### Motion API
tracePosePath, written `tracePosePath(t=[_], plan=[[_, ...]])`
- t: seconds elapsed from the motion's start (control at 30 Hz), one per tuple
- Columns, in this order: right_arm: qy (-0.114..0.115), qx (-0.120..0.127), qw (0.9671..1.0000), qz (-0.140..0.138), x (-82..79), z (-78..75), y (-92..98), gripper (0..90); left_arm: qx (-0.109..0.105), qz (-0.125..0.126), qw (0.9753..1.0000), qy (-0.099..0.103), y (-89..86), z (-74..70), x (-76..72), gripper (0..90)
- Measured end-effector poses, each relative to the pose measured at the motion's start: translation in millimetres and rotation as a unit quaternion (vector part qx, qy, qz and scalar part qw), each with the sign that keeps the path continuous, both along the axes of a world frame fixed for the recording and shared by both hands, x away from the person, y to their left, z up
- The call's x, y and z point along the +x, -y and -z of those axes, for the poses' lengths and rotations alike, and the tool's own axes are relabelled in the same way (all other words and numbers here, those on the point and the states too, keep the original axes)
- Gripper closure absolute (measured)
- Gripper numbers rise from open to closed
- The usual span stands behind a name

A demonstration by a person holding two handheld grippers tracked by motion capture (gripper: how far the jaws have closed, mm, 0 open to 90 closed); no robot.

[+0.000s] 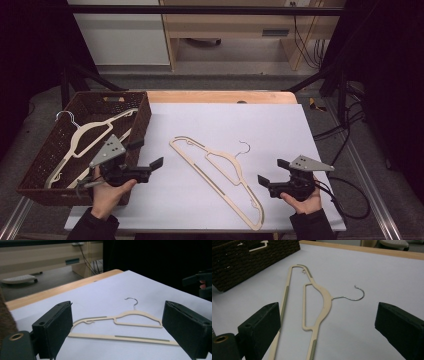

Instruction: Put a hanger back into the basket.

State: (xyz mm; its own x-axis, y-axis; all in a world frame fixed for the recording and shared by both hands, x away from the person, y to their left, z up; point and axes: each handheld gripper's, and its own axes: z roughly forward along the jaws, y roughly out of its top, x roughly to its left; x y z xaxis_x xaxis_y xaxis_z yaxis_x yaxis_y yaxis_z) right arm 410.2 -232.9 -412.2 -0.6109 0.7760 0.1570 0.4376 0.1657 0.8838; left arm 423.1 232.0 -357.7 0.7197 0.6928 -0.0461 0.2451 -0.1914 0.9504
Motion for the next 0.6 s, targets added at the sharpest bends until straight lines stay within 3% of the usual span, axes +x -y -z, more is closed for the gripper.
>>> tracePosePath(t=[0.23, 0.43, 0.6], plan=[[-0.021, -0.008, 0.9997, -0.008, 2.7, 9.3, -9.4, 9.3, 0.038, 0.012, 0.9991, -0.015, 20.1, 21.2, -0.7, 9.3], [-0.042, -0.047, 0.9978, -0.018, 6.5, 21.6, -20.3, 15.6, 0.048, 0.02, 0.9977, -0.044, 25.9, 40.9, 4.1, 9.4], [-0.075, -0.066, 0.9947, -0.026, 9.8, 33.0, -30.2, 23.4, 0.065, 0.025, 0.996, -0.056, 32.8, 53.8, 7.0, 9.5]])
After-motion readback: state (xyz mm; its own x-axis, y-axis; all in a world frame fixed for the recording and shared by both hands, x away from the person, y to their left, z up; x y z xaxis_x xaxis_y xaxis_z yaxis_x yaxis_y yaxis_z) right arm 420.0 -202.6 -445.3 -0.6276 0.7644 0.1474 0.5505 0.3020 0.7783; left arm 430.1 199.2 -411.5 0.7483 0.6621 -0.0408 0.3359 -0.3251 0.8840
